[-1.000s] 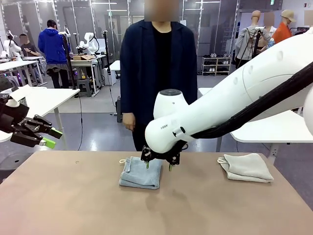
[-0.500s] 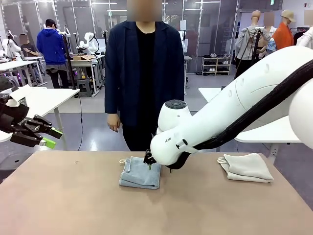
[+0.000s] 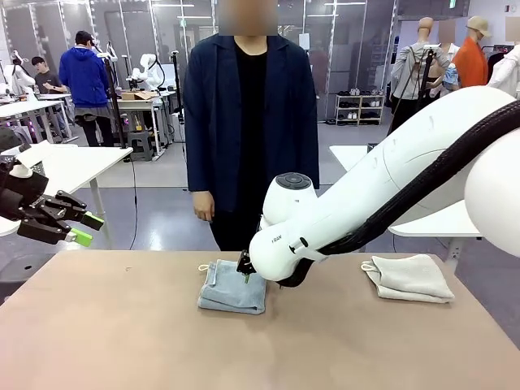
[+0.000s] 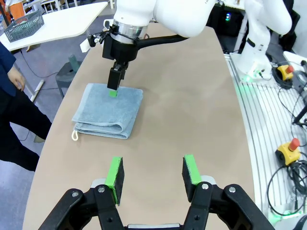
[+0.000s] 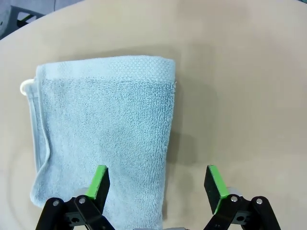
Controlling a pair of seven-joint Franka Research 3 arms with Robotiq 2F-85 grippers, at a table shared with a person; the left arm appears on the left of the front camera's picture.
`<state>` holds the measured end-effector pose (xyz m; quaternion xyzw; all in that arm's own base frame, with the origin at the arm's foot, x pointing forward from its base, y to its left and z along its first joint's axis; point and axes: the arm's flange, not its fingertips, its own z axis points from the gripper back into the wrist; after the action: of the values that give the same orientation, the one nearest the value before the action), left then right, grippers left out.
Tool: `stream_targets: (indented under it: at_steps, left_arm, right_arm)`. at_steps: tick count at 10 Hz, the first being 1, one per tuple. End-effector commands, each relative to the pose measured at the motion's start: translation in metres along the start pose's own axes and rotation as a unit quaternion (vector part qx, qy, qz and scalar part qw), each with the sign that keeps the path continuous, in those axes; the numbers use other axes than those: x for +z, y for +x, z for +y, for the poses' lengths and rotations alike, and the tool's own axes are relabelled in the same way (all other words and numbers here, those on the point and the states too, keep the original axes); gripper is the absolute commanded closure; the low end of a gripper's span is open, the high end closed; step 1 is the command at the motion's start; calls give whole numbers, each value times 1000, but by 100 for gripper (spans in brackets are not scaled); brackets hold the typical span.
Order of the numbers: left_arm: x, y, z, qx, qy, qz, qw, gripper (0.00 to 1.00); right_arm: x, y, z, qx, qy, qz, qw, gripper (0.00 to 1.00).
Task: Fold the towels and place them in the basket.
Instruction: Stack the folded Towel with hook on the right side of the table.
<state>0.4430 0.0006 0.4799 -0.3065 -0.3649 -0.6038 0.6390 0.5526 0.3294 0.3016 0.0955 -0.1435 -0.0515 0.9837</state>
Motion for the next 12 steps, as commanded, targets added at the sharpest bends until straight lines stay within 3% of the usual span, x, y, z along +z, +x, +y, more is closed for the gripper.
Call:
stream_targets:
  at_steps: [1,2,3,4,5,6,7,8,9,10,11,12]
  left_arm:
    - [1,1,-1,-2,-2,-9,1000,37]
    - [1,1,-1,-2,-2,-9,1000,37]
    - [1,1,-1,-2,-2,-9,1000,37]
    - [1,1,-1,-2,-2,-9,1000,37]
    - [1,1,-1,-2,-2,-9,1000,37]
    - [1,1,-1,-2,-2,-9,1000,37]
    - [1,1,-1,-2,-2,-9,1000,37]
    - [1,1,-1,-2,-2,-9,1000,37]
    - [1,1,-1,-2,-2,-9,1000,37]
    - [1,1,-1,-2,-2,-9,1000,37]
    - [1,1,-1,-2,-2,-9,1000,37]
    - [1,1,-1,-2,-2,-9,1000,37]
  right_arm:
    - [-8,-1,2,-18,19,-16,1000,0]
    - [-10,0,1,-19,29,-17,999,20]
    - [-11,0,1,-20,37,-17,999,20]
    - [-12,0,3,-22,47,-20,998,40]
    - [-15,0,4,-23,53,-20,998,22]
    - [-16,0,5,-23,53,-16,998,59]
    - [-17,0,6,-24,51,-11,998,42]
    - [-16,0,6,-22,51,-8,998,79]
    - [-15,0,7,-21,50,-5,999,62]
    - [-14,0,7,-20,50,0,999,99]
    - [-13,0,6,-17,50,5,999,81]
    - [-11,1,5,-15,52,10,998,100]
